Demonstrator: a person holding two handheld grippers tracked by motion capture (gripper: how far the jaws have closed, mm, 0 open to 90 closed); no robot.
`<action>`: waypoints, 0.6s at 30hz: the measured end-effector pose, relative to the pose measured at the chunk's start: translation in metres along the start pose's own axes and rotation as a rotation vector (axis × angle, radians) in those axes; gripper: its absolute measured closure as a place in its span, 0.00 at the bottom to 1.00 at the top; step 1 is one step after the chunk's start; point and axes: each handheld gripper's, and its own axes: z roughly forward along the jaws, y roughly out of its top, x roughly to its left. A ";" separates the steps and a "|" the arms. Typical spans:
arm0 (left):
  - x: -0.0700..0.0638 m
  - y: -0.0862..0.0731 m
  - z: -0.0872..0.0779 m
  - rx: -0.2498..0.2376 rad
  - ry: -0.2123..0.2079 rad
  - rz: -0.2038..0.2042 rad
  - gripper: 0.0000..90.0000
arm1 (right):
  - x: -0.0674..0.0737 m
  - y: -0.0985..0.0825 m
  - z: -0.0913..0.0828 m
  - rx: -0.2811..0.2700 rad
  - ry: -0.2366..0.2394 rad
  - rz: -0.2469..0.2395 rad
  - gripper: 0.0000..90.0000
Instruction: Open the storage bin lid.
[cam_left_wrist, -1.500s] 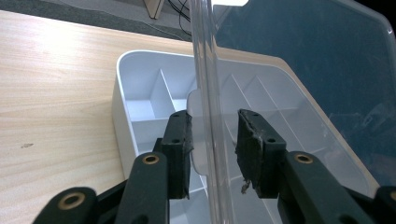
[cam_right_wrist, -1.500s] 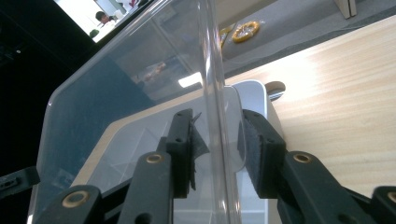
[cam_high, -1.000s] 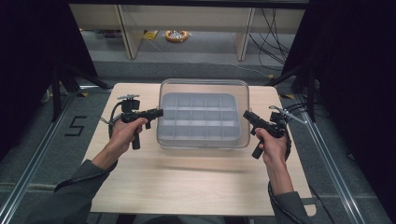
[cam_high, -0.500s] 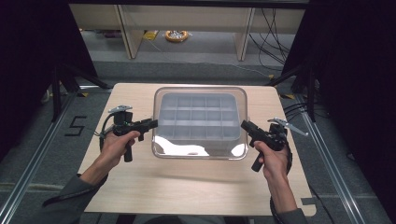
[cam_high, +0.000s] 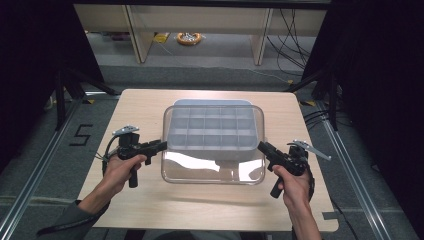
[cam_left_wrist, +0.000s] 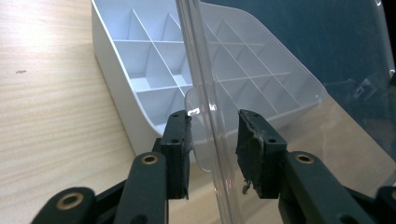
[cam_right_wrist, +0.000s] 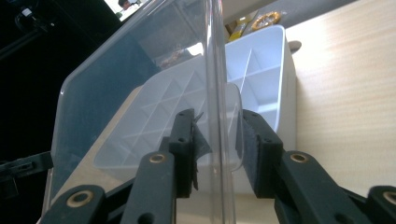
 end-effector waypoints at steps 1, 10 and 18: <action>0.000 -0.001 -0.001 -0.002 0.001 0.000 0.71 | -0.001 -0.003 0.000 0.001 0.007 -0.001 0.76; -0.002 -0.022 -0.006 0.010 -0.018 -0.013 0.71 | -0.001 -0.021 -0.012 0.015 0.004 0.022 0.76; -0.004 -0.040 -0.007 0.032 -0.023 -0.005 0.71 | -0.004 -0.033 -0.019 0.022 -0.015 0.013 0.76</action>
